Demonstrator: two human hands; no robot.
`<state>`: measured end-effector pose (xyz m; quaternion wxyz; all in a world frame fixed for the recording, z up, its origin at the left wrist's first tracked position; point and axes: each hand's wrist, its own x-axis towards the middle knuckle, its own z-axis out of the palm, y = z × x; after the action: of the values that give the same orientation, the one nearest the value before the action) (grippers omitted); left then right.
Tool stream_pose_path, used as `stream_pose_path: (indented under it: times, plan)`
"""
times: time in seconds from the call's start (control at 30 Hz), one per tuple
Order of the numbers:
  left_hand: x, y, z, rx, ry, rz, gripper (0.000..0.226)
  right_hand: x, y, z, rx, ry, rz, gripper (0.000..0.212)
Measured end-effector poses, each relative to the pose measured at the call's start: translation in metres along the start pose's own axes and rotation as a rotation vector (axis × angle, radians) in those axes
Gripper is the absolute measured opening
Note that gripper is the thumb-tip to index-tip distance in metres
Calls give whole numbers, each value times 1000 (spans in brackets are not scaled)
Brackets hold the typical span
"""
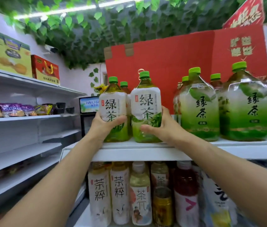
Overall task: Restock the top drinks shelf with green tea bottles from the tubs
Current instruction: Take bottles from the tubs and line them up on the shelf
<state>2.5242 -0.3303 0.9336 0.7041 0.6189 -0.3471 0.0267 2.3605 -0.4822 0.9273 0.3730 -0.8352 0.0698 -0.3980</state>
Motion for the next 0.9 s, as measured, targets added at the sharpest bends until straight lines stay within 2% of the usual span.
stream_pose_path:
  times: [0.13,0.47,0.6,0.77,0.9]
  plan:
    - [6,-6,-6,-51,-67,13,106,3,-2,-2,99,-42,47,90]
    - [-1,-6,-11,-10,-114,48,90,11,4,-2,223,-29,95,89]
    - [-1,-5,-13,21,-136,59,100,13,8,-2,239,-33,70,93]
    - [2,-1,-9,23,-274,8,82,16,9,0,256,13,62,80]
    - [8,-7,-7,40,-288,20,88,14,6,2,234,28,82,74]
